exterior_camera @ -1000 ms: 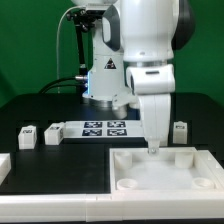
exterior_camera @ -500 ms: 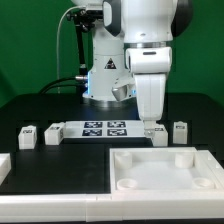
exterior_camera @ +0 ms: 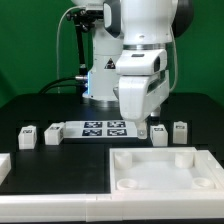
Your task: Assemble one leg
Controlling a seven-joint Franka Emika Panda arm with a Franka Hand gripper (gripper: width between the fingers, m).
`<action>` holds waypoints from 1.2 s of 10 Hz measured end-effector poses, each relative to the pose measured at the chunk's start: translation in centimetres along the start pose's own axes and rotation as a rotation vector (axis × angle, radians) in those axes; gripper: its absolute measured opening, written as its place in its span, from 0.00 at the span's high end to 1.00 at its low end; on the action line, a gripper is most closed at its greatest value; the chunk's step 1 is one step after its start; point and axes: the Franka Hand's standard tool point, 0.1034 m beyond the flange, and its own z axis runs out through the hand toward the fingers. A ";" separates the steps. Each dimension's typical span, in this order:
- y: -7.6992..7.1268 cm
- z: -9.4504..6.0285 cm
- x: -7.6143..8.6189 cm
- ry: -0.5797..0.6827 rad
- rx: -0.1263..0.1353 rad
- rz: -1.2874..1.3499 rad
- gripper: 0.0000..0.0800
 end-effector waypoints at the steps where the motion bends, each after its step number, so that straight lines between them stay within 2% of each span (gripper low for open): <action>1: -0.5 0.0 -0.2 0.011 0.000 0.147 0.19; 3: -2.0 0.0 0.0 0.024 0.001 0.395 0.19; 6: -3.7 -0.1 0.7 0.026 0.025 0.794 0.19; 8: -5.7 -0.3 2.0 0.026 0.049 1.045 0.19; 9: -6.7 -0.2 2.7 0.024 0.062 1.114 0.19; 10: -7.1 -0.2 3.0 0.025 0.066 1.109 0.19; 12: -7.0 -0.2 2.9 0.019 0.067 1.106 0.19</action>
Offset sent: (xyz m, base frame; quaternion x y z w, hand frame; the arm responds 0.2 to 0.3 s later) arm -0.0210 0.0134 0.0048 0.0056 0.0023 0.3617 0.9323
